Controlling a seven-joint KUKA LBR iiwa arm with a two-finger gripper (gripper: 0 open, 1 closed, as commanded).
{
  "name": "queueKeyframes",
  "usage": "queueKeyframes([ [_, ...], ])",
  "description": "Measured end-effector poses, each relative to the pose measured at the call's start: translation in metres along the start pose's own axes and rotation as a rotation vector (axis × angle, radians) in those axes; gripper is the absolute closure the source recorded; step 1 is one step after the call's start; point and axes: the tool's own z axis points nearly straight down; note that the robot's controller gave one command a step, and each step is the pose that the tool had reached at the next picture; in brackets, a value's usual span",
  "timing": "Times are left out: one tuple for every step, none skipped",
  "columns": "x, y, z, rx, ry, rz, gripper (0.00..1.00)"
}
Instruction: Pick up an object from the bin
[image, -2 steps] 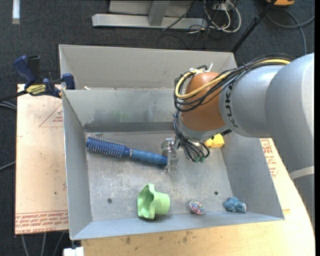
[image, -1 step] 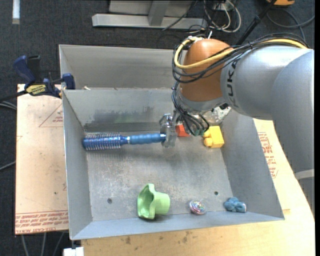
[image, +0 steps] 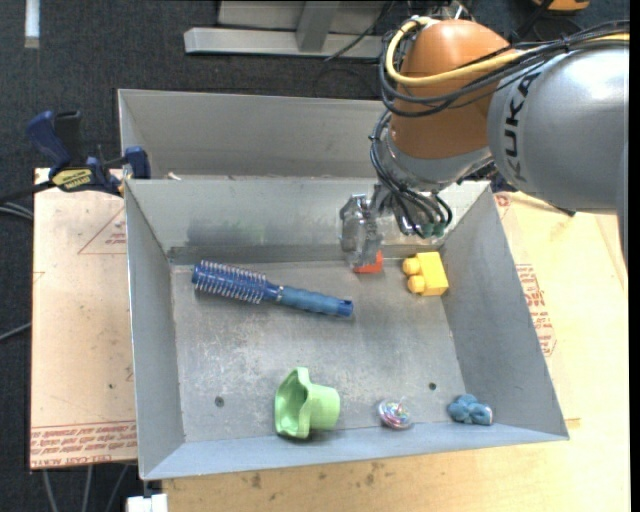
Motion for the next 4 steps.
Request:
queueKeyframes([
  [0.002, 0.001, 0.006, -0.001, 0.009, -0.001, 0.0],
  [0.05, 0.0, 0.138, -0.004, 0.016, -0.105, 0.0],
  [0.006, -0.045, 0.154, -0.001, 0.006, -0.014, 0.0],
  [0.006, -0.043, 0.153, -0.002, 0.008, -0.015, 1.0],
])
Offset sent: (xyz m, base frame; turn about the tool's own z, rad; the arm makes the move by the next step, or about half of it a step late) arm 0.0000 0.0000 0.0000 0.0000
